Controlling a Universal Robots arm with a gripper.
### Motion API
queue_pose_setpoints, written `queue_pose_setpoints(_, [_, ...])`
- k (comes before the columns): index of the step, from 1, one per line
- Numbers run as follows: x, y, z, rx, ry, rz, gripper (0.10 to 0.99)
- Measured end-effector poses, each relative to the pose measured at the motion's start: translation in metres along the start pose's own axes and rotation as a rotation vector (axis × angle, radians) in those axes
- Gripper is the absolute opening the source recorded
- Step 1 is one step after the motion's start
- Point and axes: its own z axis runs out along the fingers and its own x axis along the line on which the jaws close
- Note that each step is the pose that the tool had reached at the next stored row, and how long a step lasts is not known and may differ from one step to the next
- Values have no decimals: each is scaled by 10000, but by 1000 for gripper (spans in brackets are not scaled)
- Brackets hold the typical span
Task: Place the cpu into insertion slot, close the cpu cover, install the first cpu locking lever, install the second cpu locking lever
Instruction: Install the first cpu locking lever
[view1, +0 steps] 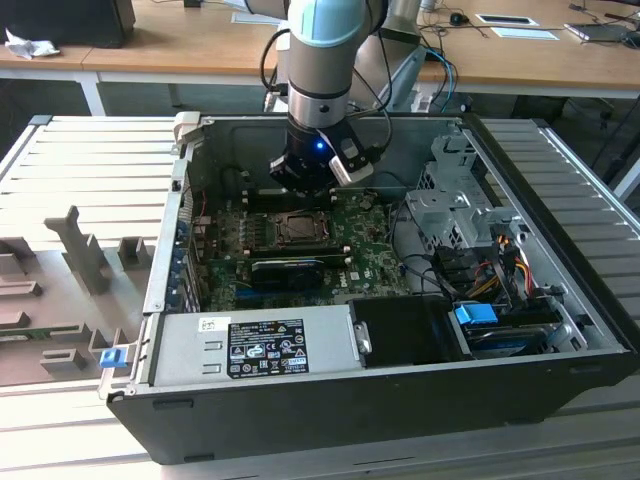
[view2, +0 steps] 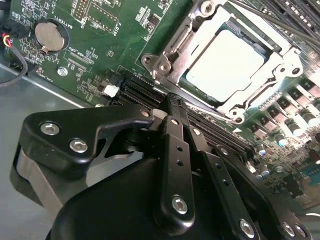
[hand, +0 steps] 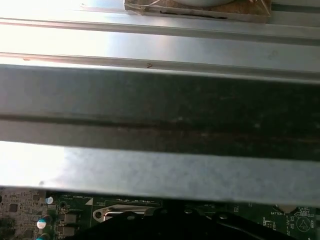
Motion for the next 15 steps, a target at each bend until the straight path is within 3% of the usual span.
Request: queue_pose_setpoints(15, [-31,-33,65,-10,-13,53,106])
